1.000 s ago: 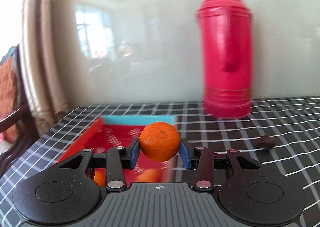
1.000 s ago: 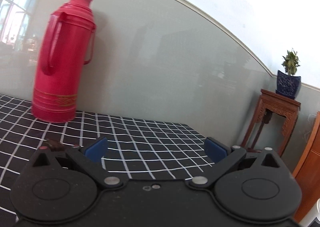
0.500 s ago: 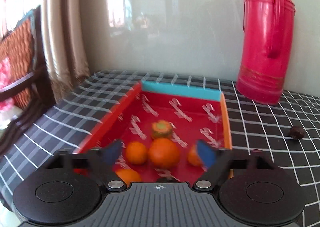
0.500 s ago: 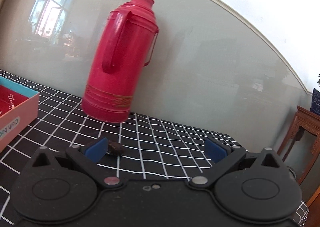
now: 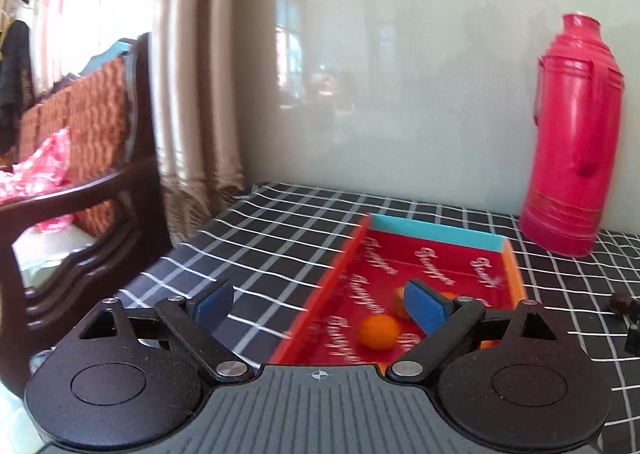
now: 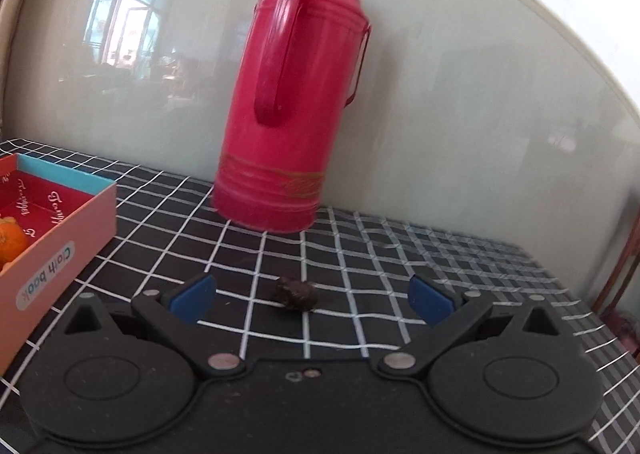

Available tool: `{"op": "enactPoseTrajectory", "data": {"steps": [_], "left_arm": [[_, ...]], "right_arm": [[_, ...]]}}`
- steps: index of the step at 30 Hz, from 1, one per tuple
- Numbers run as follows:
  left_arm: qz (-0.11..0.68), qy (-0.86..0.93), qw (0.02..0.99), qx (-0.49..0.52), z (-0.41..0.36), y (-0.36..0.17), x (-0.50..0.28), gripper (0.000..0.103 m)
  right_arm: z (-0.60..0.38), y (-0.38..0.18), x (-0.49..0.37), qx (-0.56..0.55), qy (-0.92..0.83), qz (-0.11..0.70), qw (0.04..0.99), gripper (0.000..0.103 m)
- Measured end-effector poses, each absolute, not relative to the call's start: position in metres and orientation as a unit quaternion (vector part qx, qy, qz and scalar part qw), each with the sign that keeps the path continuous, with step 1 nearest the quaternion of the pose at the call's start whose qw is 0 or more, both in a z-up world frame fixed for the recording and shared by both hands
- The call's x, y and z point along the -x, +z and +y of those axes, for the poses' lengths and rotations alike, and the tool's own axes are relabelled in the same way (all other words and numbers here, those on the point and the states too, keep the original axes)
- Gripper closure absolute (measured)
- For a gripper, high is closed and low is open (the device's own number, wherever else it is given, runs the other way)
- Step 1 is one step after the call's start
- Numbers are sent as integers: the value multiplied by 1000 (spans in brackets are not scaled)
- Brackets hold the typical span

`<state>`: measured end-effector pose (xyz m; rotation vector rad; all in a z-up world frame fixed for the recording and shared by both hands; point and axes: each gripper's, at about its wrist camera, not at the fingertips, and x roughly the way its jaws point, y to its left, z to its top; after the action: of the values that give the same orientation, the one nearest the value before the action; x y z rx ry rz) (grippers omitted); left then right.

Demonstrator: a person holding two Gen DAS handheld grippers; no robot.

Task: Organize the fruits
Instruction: 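Move the right tool to the last dark brown dried fruit and grasp it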

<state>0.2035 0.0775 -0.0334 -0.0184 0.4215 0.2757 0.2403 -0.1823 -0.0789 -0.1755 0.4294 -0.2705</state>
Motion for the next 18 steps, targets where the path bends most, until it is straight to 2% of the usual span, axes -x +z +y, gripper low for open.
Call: {"op": "enactPoseTrajectory", "data": {"steps": [3,5,6,8,14,18], "left_arm": [[197,155,968,1,90,-34,-190,7],[191,166,967,-3,98,-34,-181,6],[188,171,967,-5,102,-35,-178,6],[184,184,966,-7,110,-36,-173,6],[164,232,959,-16,133,-39,-161,1],[166,249,954,-8,150,-41,-161,0]], "right_arm": [[-195,-83,-259,47,-113,245,962,11],[-205,-86,-271,17,-106,263,959,17],[-209,-88,-277,2,-102,272,957,25],[-219,-93,-286,-30,-98,290,952,32],[-232,-106,-307,-73,-109,312,941,34],[-226,-108,-314,-58,-113,310,942,41]]}}
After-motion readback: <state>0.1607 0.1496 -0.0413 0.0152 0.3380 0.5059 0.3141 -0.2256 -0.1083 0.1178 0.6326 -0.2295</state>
